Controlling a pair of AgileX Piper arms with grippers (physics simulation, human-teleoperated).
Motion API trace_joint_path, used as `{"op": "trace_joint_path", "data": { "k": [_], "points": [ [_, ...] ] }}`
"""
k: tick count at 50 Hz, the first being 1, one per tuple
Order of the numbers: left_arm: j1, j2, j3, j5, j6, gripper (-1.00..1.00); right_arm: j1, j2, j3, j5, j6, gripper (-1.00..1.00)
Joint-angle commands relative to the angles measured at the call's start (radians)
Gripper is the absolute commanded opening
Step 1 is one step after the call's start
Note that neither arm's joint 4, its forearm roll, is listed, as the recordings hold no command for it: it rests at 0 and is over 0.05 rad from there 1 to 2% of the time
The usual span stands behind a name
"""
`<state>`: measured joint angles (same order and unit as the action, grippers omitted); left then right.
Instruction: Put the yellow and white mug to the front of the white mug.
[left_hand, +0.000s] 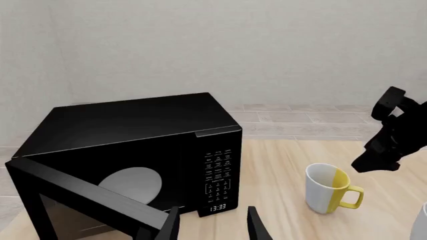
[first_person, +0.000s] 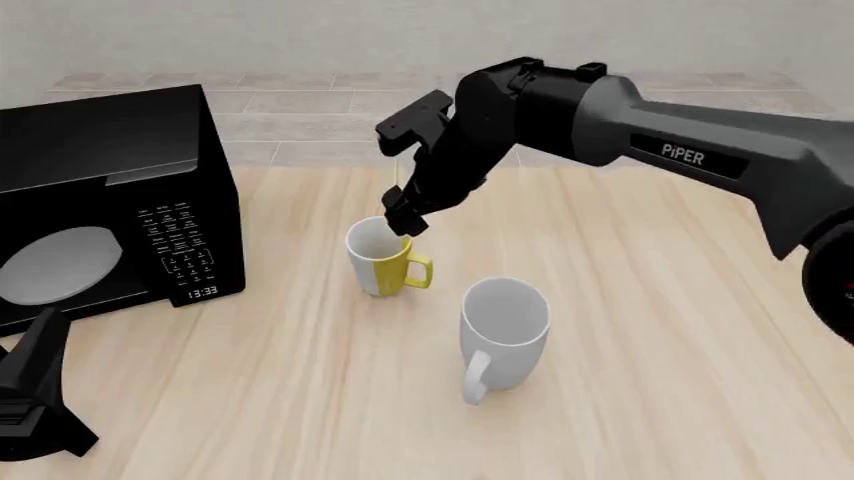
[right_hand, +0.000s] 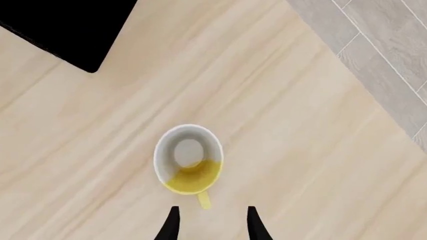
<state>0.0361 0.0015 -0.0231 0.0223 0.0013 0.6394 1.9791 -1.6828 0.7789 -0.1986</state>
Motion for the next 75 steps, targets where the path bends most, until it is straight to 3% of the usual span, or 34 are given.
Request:
{"op": "trace_joint_path", "data": {
  "k": [1,75],
  "points": [
    [0.0,0.0,0.004,-0.005,0.0,1.0,0.001,0.027,0.0,-0.004,0.001,1.0],
    [0.0,0.0,0.004,-0.005,0.0,1.0,0.009,0.094,0.116,-0.087,0.052,1.0]
  ]
}}
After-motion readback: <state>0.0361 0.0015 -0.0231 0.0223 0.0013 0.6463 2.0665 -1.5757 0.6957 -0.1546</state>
